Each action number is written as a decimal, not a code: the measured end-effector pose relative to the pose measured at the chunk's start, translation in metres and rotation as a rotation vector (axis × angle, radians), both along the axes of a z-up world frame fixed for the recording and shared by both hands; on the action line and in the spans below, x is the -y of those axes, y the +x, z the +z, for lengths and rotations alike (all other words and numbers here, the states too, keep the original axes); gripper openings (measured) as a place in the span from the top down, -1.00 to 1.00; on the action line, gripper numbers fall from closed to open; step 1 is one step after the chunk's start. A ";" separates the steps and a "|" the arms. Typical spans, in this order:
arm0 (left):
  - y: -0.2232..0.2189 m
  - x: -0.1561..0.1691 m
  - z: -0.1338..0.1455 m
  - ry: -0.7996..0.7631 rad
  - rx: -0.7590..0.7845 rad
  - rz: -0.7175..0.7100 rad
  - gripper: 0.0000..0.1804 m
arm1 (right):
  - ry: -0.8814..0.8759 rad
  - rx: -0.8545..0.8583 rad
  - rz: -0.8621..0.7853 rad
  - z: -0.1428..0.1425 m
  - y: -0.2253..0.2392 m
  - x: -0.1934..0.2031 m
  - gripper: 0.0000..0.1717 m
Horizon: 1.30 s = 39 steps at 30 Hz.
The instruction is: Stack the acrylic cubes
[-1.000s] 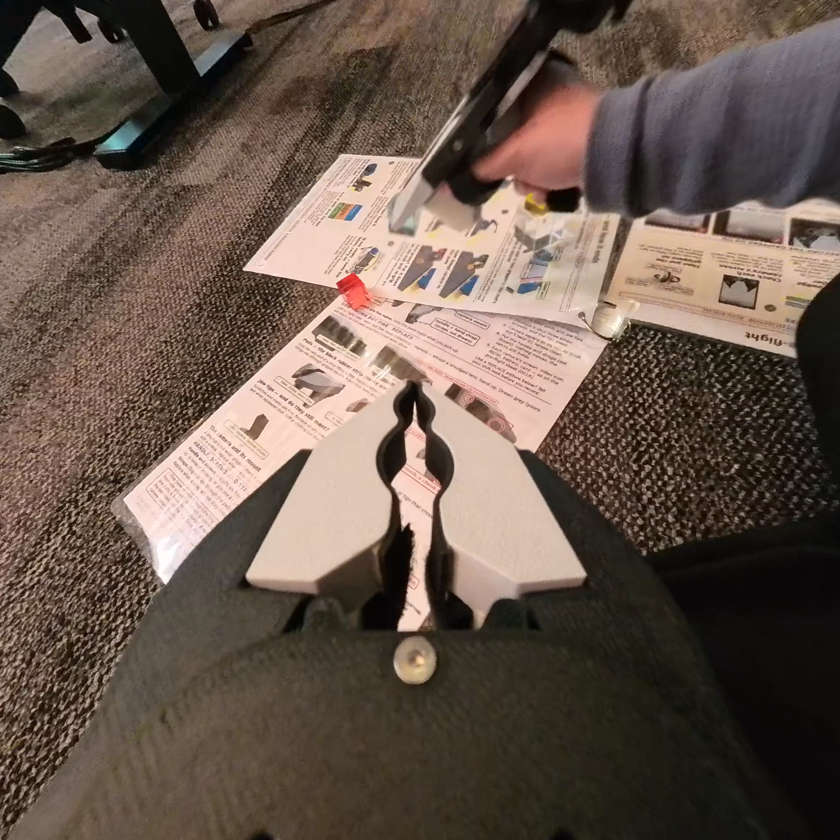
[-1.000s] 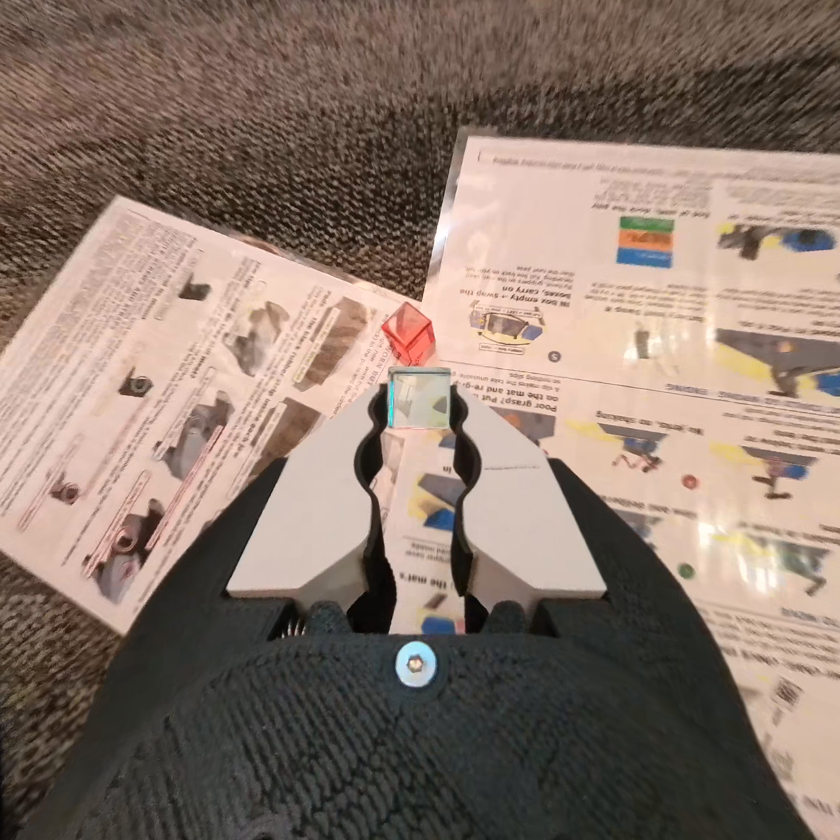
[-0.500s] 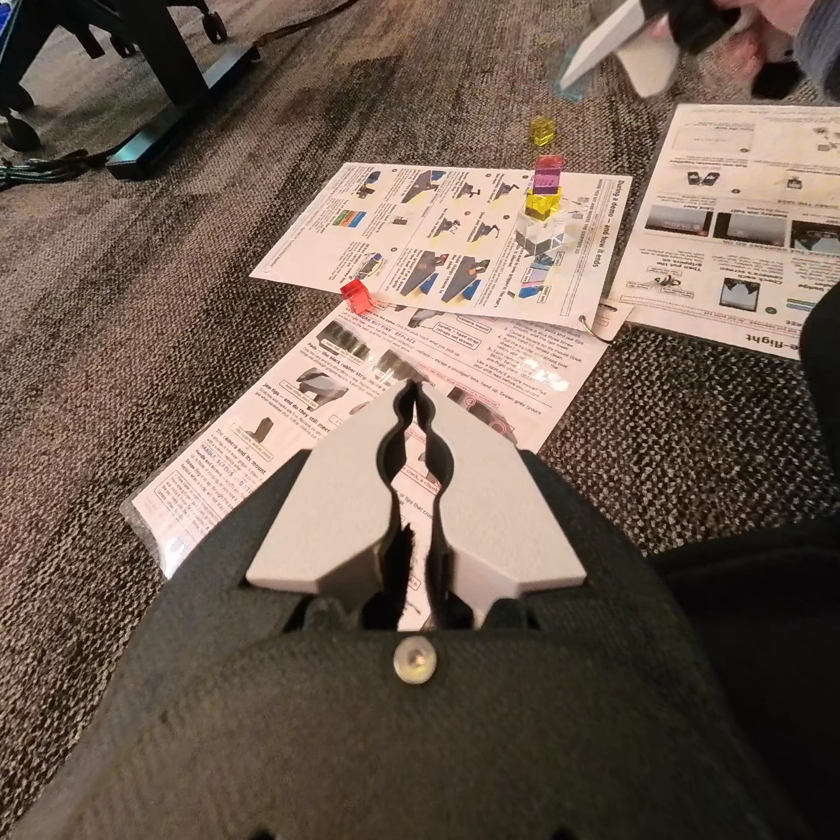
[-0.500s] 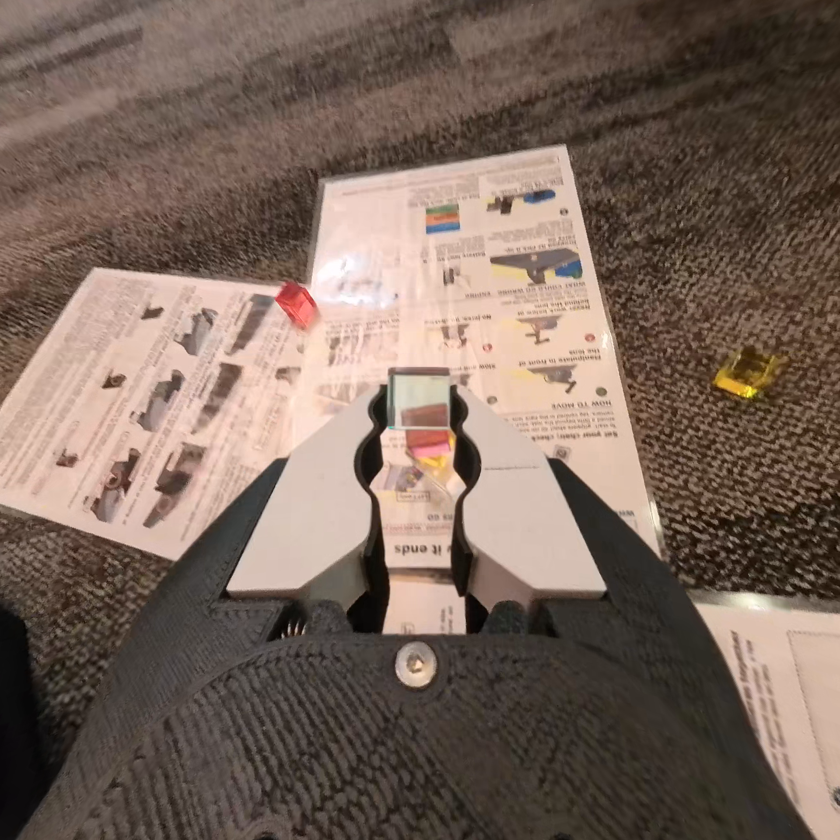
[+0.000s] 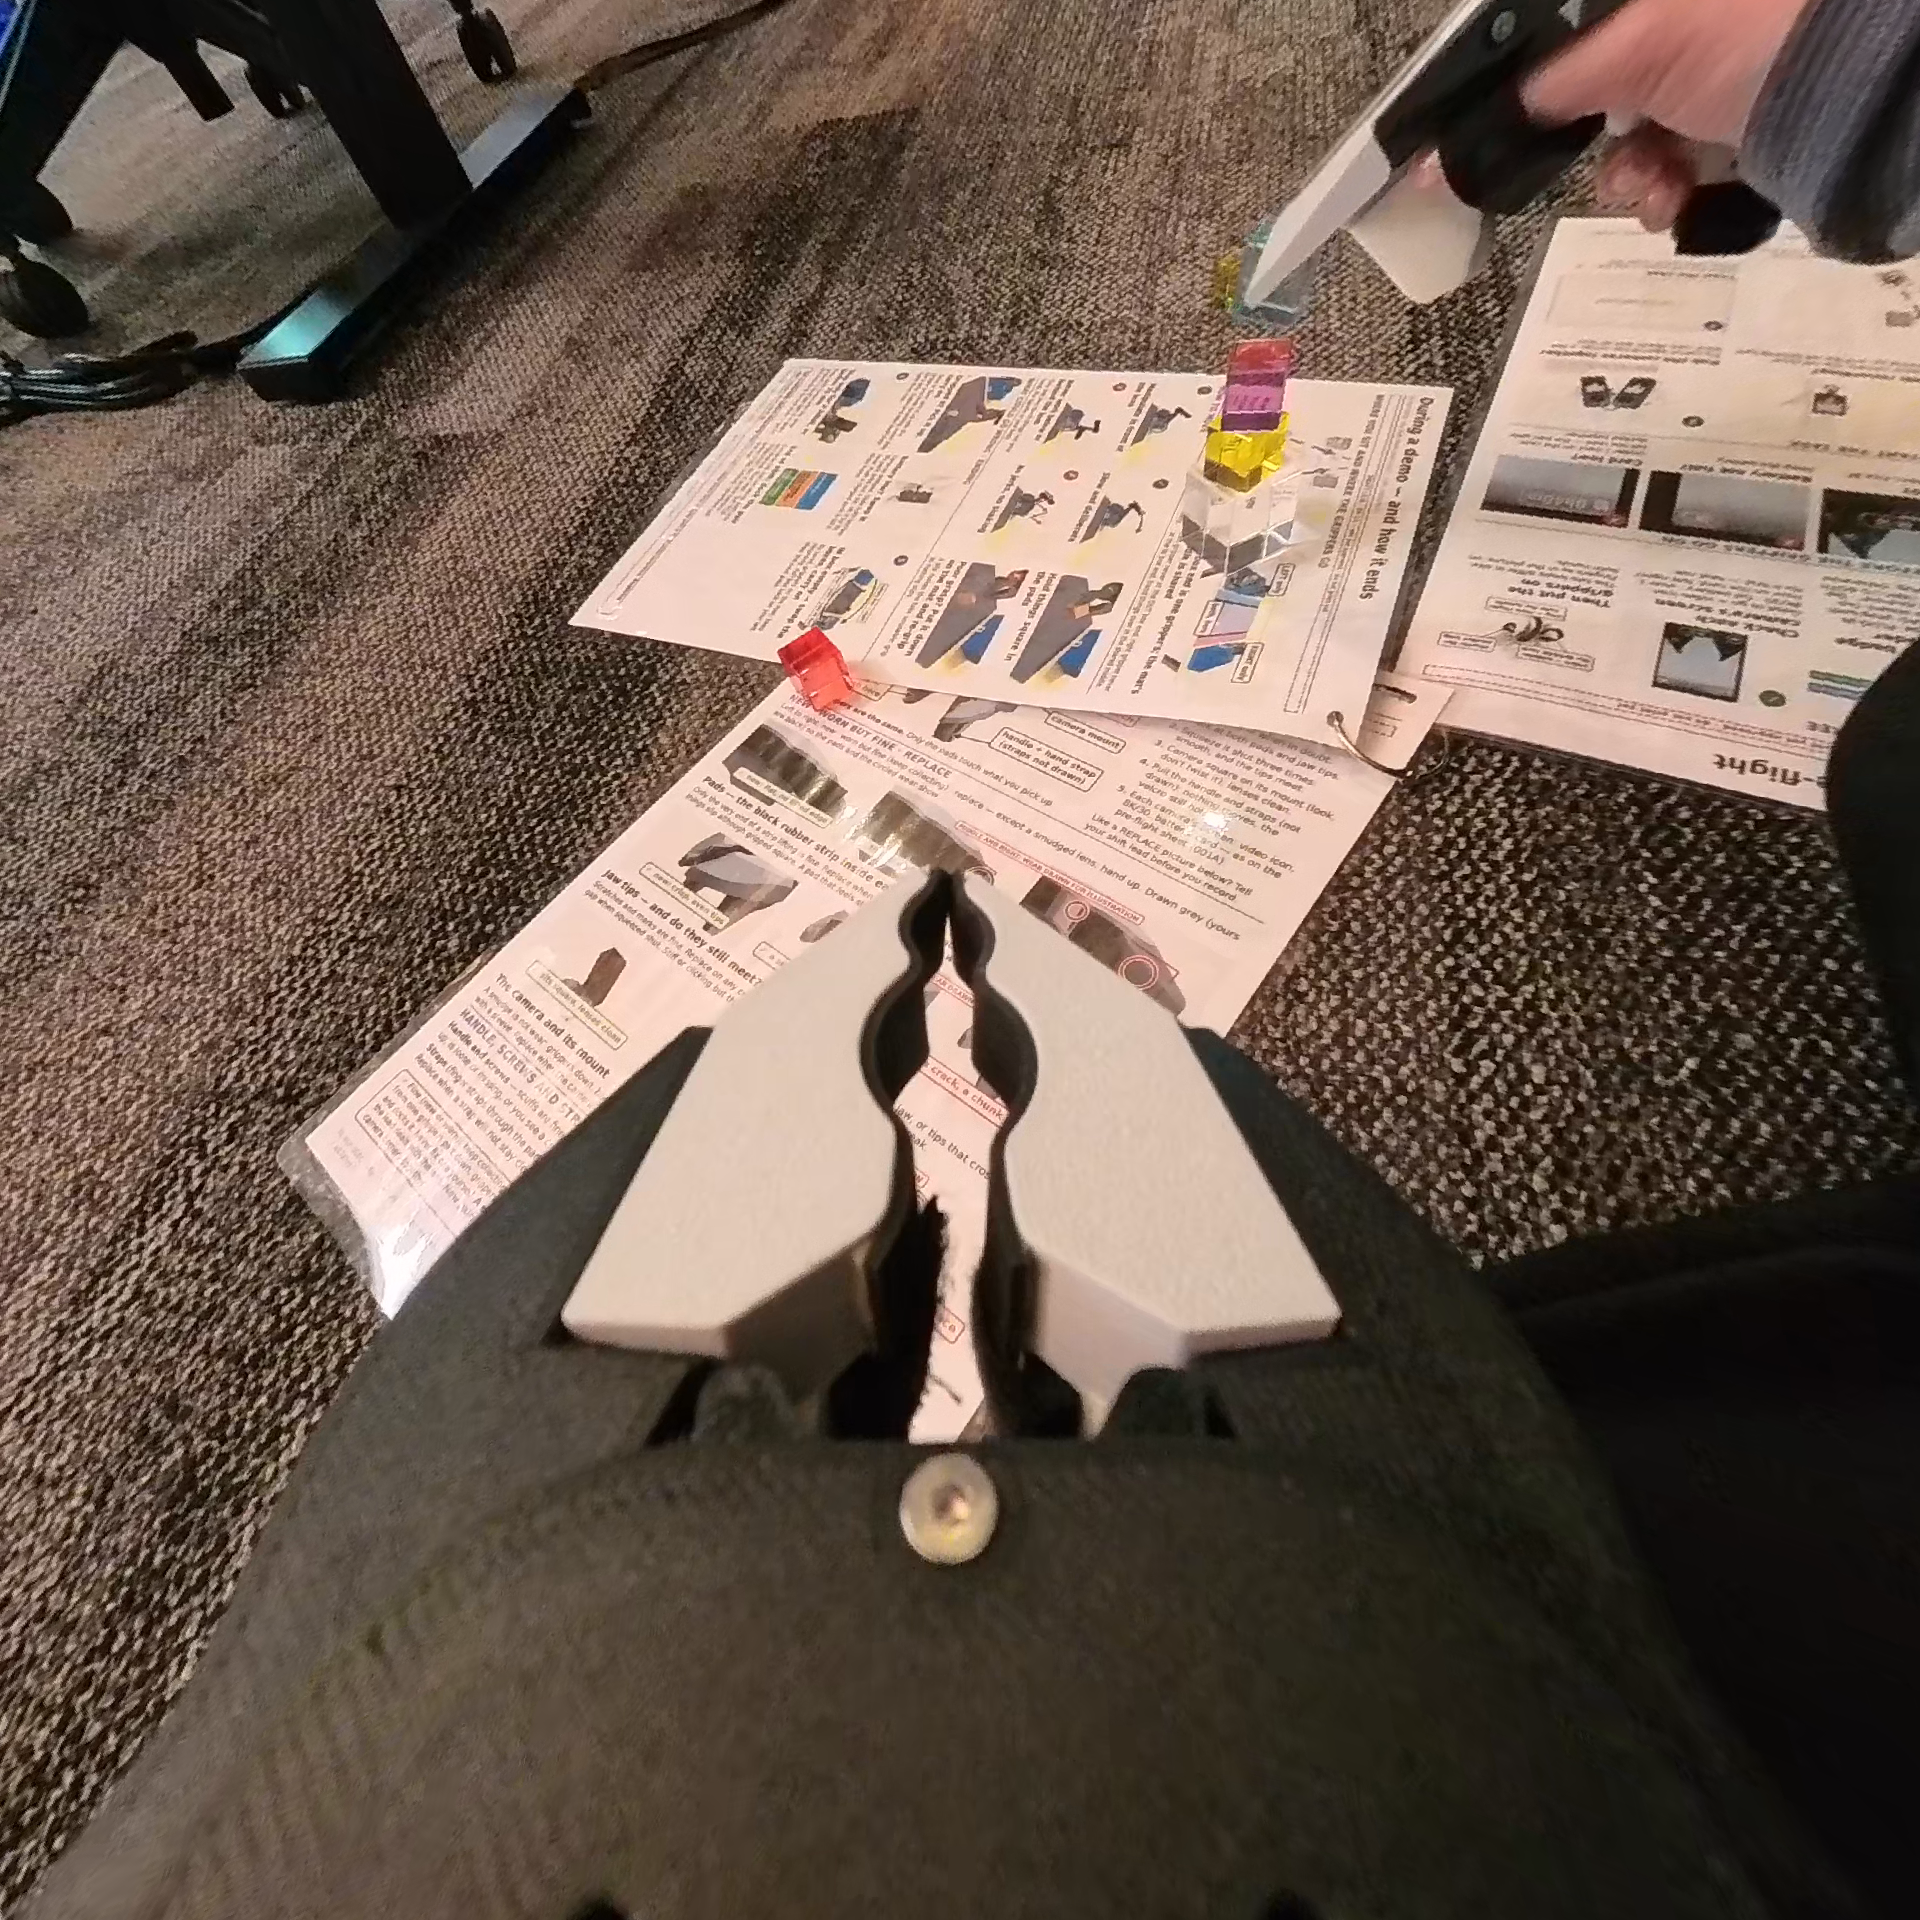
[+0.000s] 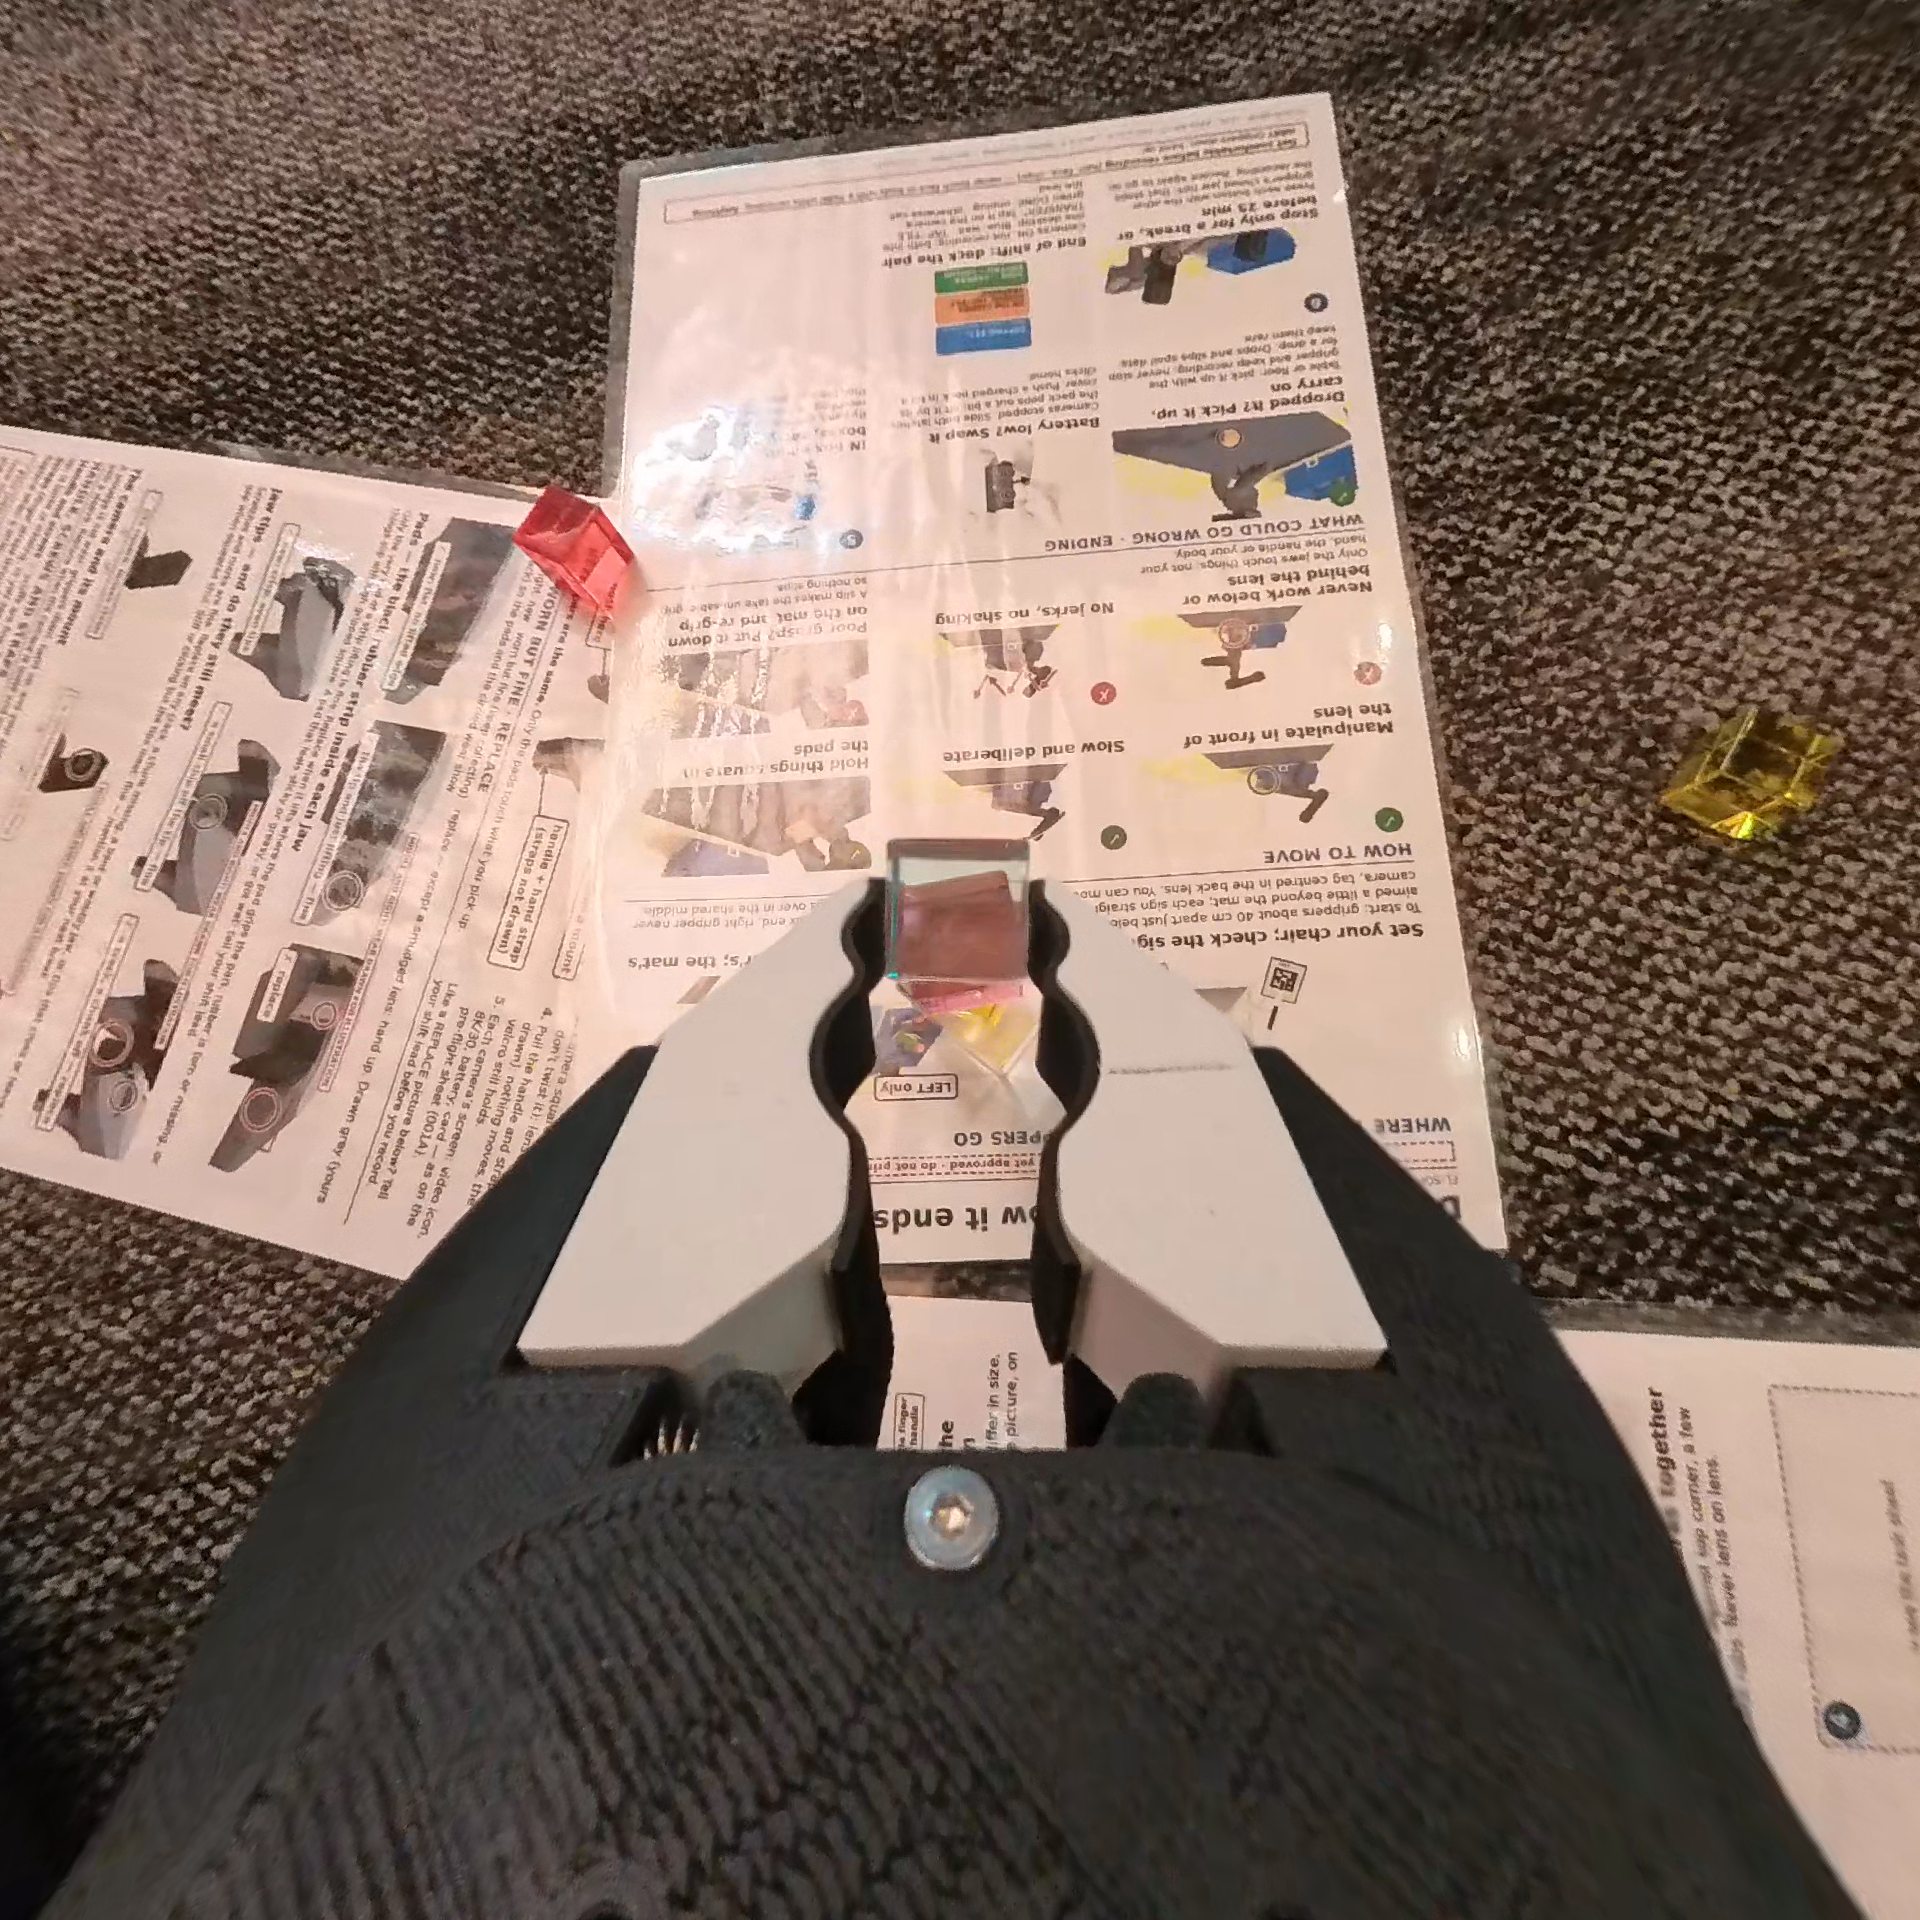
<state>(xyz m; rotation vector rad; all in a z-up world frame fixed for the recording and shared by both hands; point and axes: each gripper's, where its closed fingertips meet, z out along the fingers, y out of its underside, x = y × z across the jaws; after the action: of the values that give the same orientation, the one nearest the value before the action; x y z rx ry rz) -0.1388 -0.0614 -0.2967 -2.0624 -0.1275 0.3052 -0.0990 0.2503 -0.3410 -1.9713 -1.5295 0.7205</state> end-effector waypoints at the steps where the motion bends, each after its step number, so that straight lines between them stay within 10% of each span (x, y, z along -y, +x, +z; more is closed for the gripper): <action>1: 0.000 0.000 0.000 0.000 0.000 -0.001 1.00 | -0.011 -0.001 0.000 -0.001 0.000 0.001 0.71; 9: 0.001 0.000 0.000 -0.001 0.000 -0.003 1.00 | -0.042 -0.019 -0.012 -0.007 -0.002 0.002 0.68; 19: 0.006 -0.002 0.001 -0.003 -0.005 -0.022 1.00 | -0.042 -0.325 0.127 0.061 -0.063 0.057 0.40; 29: 0.008 -0.001 -0.002 -0.008 -0.009 -0.036 1.00 | 0.335 0.128 0.555 -0.091 -0.167 0.126 -0.02; 35: 0.003 -0.003 -0.005 -0.003 0.017 -0.025 1.00 | 0.065 0.055 0.459 -0.111 -0.191 0.123 -0.01; 39: 0.003 -0.004 -0.007 -0.004 0.024 -0.033 1.00 | 0.065 0.004 0.420 -0.108 -0.201 0.116 0.43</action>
<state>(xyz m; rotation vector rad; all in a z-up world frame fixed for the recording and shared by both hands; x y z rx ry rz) -0.1355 -0.0571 -0.3036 -2.0707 -0.1077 0.2605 -0.2995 0.1345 -0.4492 -1.6189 -1.9708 0.8183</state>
